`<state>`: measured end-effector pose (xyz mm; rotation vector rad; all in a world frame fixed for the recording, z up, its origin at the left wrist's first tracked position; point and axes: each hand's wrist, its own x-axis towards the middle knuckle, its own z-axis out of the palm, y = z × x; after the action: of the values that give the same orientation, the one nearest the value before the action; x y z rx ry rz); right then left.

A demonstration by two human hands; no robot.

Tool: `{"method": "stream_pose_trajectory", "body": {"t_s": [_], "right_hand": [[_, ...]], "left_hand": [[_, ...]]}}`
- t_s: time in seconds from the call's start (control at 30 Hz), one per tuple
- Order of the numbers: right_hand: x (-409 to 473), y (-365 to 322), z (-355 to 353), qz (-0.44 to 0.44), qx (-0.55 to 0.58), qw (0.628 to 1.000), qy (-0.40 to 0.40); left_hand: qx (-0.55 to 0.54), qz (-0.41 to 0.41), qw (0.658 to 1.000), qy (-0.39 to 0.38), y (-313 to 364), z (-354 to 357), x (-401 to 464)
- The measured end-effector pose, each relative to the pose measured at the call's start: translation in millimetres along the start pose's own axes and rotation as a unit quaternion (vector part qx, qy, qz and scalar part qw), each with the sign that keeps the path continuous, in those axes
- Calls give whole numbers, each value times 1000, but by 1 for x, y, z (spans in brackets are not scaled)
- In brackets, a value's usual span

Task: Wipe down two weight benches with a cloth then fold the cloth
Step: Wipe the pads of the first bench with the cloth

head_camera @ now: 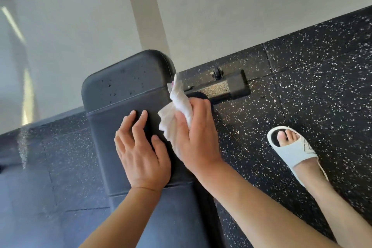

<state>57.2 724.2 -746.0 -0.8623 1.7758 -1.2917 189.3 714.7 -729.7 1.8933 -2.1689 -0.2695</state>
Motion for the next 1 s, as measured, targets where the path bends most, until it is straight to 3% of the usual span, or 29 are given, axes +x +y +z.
{"method": "stream_pose_trajectory", "body": {"t_s": [0.17, 0.47, 0.8, 1.0], "right_hand": [[54, -8, 13, -4, 1, 1000, 5], [-101, 21, -33, 25, -22, 998, -58], [46, -16, 12, -22, -50, 998, 12], [-12, 3, -13, -14, 6, 999, -45]], "left_hand": [[7, 6, 1000, -5, -3, 1, -1], [10, 8, 1000, -3, -3, 1, -1], [10, 4, 1000, -11, -4, 2, -1], [6, -3, 1000, -12, -2, 1, -1]]}}
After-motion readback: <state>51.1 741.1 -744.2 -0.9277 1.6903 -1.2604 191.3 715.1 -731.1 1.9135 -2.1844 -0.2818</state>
